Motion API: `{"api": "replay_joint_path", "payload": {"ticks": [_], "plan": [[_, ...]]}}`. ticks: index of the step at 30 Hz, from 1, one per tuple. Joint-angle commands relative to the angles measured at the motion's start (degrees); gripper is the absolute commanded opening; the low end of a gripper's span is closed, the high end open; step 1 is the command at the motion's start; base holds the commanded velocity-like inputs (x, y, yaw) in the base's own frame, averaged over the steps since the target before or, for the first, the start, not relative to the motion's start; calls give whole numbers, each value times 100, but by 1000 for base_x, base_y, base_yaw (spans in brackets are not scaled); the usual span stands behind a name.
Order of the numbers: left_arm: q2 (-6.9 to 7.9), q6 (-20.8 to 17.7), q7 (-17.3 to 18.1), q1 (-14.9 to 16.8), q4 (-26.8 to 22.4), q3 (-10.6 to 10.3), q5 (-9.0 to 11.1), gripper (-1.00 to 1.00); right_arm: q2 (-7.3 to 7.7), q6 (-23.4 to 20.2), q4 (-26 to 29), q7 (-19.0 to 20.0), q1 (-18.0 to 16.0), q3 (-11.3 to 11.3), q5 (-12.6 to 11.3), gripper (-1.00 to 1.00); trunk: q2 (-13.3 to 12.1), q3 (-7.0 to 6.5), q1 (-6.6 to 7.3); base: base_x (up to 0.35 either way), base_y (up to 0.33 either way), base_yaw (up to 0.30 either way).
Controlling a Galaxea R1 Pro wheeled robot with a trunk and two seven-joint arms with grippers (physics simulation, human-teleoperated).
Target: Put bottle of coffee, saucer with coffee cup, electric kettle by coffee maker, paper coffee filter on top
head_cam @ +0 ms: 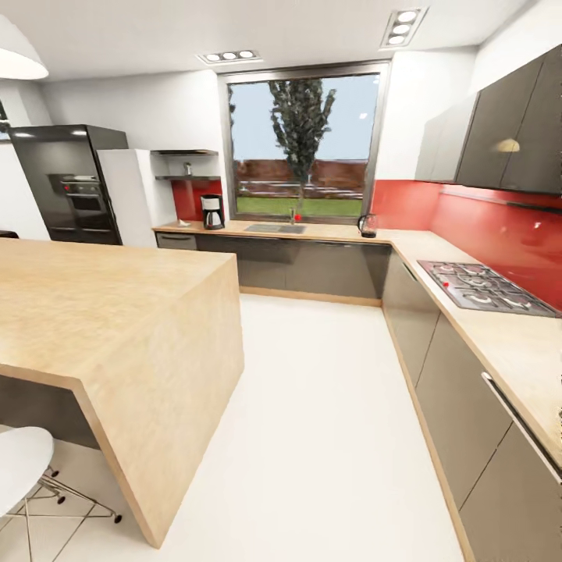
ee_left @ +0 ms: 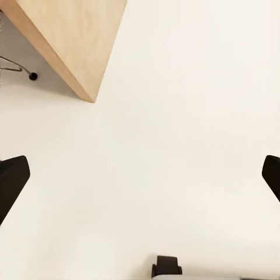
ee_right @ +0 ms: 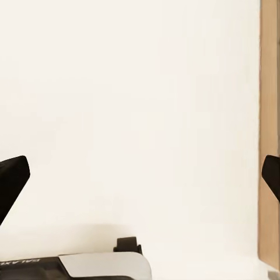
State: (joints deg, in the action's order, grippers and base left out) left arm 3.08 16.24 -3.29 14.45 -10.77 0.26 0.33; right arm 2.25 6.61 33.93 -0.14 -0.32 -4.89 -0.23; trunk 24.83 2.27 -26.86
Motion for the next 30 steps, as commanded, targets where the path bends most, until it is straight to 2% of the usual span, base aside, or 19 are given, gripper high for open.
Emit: {"api": "replay_joint_path", "payload": {"ticks": [1, 5, 16, 21, 23, 24, 30], "plan": [[0, 20, -12, 5, 5, 0, 4, 100, -2, 15, 0, 1, -3, -4, -3, 100, -30, -7, 19, 0, 0, -112], [-3, 20, -14, 5, 5, 0, 2, 100, 1, 15, 0, 19, -3, -4, -3, 100, -191, -85, 107, 0, 0, -208], [-9, 20, -14, 5, 5, -7, 2, 100, 3, 14, 0, 1, -3, -10, -3, 100, -191, -91, 107, 0, 0, -249], [-9, 24, -16, 5, -2, -3, 2, 100, 3, 15, 0, -3, -3, -6, 3, 100, -191, -91, 107, 0, 0, -80], [-6, 28, -15, 5, -4, -22, -10, 100, 23, 15, 0, 1, -3, -4, 5, 100, -191, -91, 107, 0, 0, -7], [-2, 34, -21, 5, 0, -20, -8, 100, 99, 15, 0, 4, -3, -4, 6, 100, -191, -91, 107, 0, 0, 0], [2, 30, -23, 5, 4, -8, -4, 100, 116, 15, -8, 6, -3, -3, 6, 100, -191, -91, 107, 39, 0, 0]]}}
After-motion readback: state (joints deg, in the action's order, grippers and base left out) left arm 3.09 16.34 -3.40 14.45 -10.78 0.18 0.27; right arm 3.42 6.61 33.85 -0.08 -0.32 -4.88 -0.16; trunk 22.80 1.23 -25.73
